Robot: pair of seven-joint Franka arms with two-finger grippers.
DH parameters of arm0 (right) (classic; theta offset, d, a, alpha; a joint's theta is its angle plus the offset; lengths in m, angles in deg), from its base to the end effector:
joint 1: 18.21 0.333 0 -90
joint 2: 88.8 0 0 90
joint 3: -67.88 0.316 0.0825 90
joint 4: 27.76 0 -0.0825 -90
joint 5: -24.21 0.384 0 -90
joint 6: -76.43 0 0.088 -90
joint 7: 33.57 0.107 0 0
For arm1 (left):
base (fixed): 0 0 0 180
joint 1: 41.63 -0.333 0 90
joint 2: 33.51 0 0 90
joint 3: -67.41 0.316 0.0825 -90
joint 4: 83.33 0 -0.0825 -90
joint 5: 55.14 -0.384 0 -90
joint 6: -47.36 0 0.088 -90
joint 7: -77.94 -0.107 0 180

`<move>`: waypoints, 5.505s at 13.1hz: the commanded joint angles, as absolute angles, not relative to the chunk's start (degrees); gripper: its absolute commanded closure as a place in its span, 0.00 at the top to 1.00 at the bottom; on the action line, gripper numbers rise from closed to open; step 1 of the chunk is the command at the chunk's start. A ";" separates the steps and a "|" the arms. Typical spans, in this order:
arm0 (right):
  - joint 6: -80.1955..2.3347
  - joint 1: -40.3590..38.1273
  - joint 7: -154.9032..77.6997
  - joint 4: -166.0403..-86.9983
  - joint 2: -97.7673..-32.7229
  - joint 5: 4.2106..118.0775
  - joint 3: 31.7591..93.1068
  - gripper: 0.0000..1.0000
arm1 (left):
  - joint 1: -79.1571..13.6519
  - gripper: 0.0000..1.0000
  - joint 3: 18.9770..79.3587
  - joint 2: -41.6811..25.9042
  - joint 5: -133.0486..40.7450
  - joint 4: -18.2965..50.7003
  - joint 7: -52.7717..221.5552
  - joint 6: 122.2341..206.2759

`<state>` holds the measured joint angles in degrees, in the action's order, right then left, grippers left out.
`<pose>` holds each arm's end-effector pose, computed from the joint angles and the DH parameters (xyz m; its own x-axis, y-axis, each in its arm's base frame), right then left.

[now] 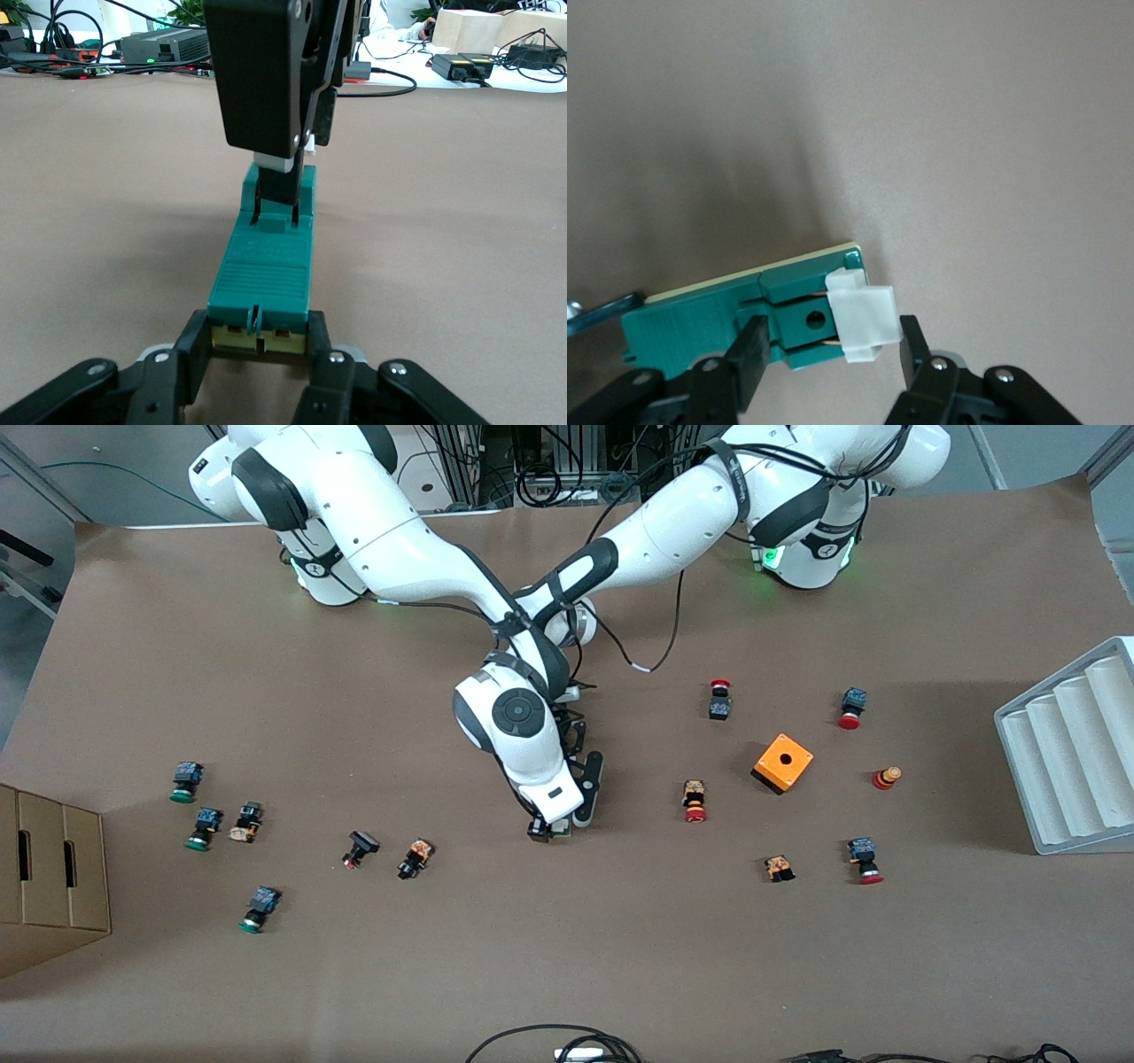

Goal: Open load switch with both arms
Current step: 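Push the white lever along the switch body with the right gripper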

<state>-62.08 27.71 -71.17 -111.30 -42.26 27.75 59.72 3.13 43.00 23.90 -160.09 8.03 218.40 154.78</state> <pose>0.5692 0.4673 0.2178 0.2372 0.9674 0.0885 0.9589 -0.2478 0.1383 0.3350 -0.5787 0.0776 0.4197 0.0780 0.9043 0.1371 -0.9903 0.0218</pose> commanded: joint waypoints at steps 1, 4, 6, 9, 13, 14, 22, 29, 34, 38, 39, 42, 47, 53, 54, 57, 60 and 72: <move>-60.77 28.81 -71.19 -113.01 -43.89 27.37 59.62 0.66 | 3.99 0.27 43.41 24.76 -160.26 7.72 219.44 153.97; -60.60 28.81 -71.10 -113.01 -44.06 27.37 59.62 0.66 | 3.99 0.27 43.41 24.67 -160.26 7.72 219.44 153.97; -59.46 28.89 -71.01 -112.93 -44.50 27.46 59.71 0.66 | 3.99 0.27 43.41 24.67 -160.26 7.72 219.44 153.97; -59.10 29.33 -71.01 -112.93 -44.76 27.64 59.71 0.66 | 3.99 0.27 43.41 24.76 -160.26 7.72 219.44 153.97; -59.01 29.33 -71.01 -112.93 -45.11 27.64 59.71 0.65 | 3.99 0.27 43.41 24.67 -160.17 7.72 219.44 153.97; -58.93 29.33 -71.01 -112.93 -45.20 27.64 59.71 0.65 | 3.99 0.27 43.41 24.67 -160.17 7.72 219.44 153.97; -55.86 29.60 -71.27 -112.93 -46.17 27.55 59.71 0.65 | 3.99 0.27 43.41 24.67 -160.26 7.72 219.44 153.97; -54.97 29.60 -71.10 -113.01 -46.70 27.46 59.71 0.65 | 3.99 0.27 43.41 24.76 -160.17 7.72 219.44 153.97; -54.88 29.69 -71.10 -113.10 -46.70 27.46 59.80 0.65 | 3.99 0.27 43.41 24.67 -160.26 7.72 219.44 153.97; -53.65 29.69 -71.01 -113.10 -47.05 27.46 59.88 0.64 | 3.99 0.27 43.41 24.76 -160.26 7.72 219.44 153.97; -53.65 29.69 -70.92 -113.10 -47.05 27.46 59.97 0.64 | 3.99 0.27 43.41 24.76 -160.17 7.72 219.44 153.97; -52.51 29.69 -71.01 -113.10 -47.31 27.46 59.97 0.64 | 3.99 0.27 43.41 24.76 -160.26 7.72 219.44 153.97; -49.87 30.38 -70.92 -113.10 -48.19 27.55 60.06 0.64 | 3.99 0.27 43.41 24.67 -160.26 7.72 219.44 153.97; -50.05 30.39 -70.84 -113.80 -48.46 27.55 60.06 0.64 | 3.99 0.27 43.41 24.67 -160.17 7.72 219.44 153.97; -50.05 30.48 -70.75 -113.98 -48.46 27.55 60.06 0.63 | 3.99 0.27 43.41 24.76 -160.26 7.72 219.44 153.97; -50.40 30.39 -70.75 -114.68 -48.54 27.55 60.06 0.63 | 3.99 0.27 43.41 24.67 -160.17 7.72 219.44 153.97; -50.58 30.39 -70.75 -114.86 -48.63 27.55 60.06 0.63 | 3.99 0.27 43.41 24.67 -160.17 7.72 219.44 153.97; -50.22 31.18 -70.75 -117.05 -49.95 27.55 60.24 0.63 | 3.99 0.27 43.41 24.67 -160.17 7.72 219.44 153.97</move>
